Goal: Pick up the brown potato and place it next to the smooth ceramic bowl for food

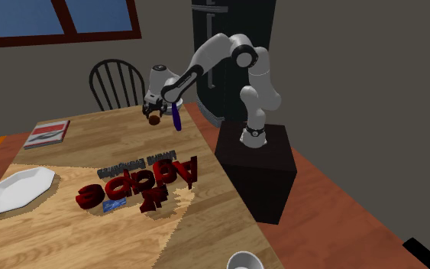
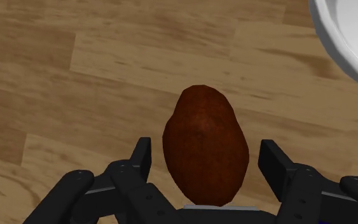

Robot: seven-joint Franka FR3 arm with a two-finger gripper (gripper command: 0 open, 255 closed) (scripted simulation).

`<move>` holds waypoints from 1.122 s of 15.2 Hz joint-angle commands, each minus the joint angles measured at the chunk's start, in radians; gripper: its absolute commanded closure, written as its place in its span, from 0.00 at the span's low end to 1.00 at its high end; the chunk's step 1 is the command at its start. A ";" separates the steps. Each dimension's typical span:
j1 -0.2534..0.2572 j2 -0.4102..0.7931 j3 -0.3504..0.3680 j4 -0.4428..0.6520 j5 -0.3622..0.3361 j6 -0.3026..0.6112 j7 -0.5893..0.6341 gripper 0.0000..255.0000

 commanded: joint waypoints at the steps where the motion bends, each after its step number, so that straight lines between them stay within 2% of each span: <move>1: 0.002 0.011 0.003 -0.018 -0.002 0.003 0.003 0.00; 5: -0.006 0.015 0.005 -0.006 0.003 -0.005 -0.006 0.00; 9: 0.103 -0.114 -0.085 -0.013 -0.140 -0.099 0.091 0.00; 17: 0.101 -0.115 -0.083 -0.013 -0.141 -0.099 0.092 0.00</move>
